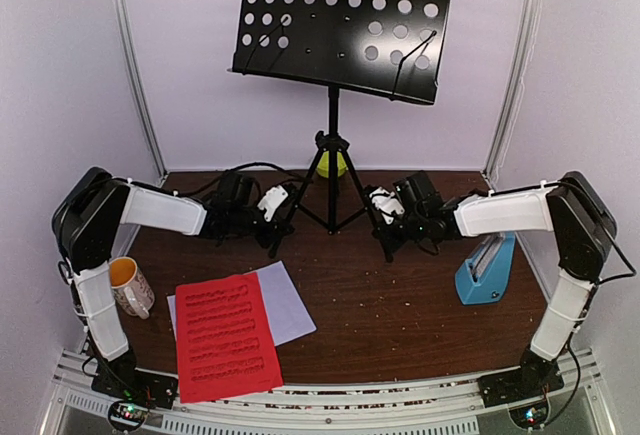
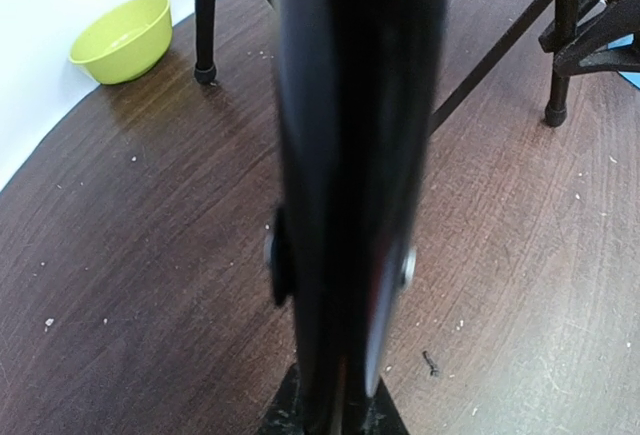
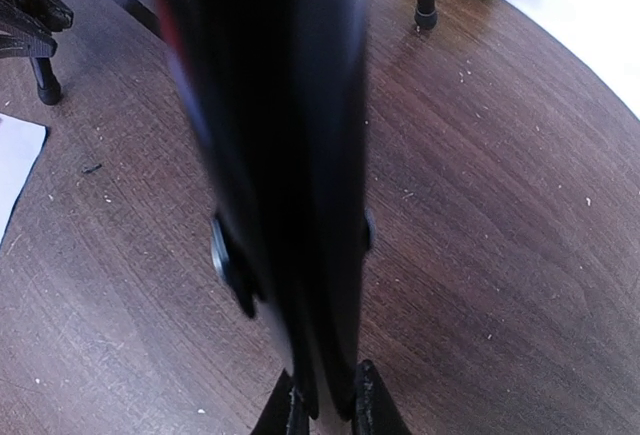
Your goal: Set up the instrument practice props
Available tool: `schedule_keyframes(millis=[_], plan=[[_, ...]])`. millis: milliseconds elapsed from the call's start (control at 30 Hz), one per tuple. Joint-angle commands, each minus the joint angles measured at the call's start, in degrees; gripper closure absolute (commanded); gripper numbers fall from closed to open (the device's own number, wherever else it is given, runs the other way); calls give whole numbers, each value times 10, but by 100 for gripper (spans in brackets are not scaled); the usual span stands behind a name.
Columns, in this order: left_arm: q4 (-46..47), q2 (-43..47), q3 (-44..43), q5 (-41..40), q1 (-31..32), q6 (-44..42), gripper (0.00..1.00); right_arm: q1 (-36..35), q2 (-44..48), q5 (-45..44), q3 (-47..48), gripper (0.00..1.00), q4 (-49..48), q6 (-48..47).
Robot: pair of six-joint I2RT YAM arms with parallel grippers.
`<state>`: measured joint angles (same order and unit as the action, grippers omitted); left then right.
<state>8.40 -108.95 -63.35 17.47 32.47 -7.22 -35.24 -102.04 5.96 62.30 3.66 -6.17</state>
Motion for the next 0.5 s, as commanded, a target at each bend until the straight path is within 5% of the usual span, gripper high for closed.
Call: schedule_keyframes(millis=[0,100,467], plan=[[-17,-9,7,-8,10,65,100,19,12,-49,-23,83,46,39],[-15,-10,17,-14,16,75,95,19,28,-49,-39,71,40,47],[-64,66,22,-88,16,105,50,18,121,-52,-78,27,31,65]])
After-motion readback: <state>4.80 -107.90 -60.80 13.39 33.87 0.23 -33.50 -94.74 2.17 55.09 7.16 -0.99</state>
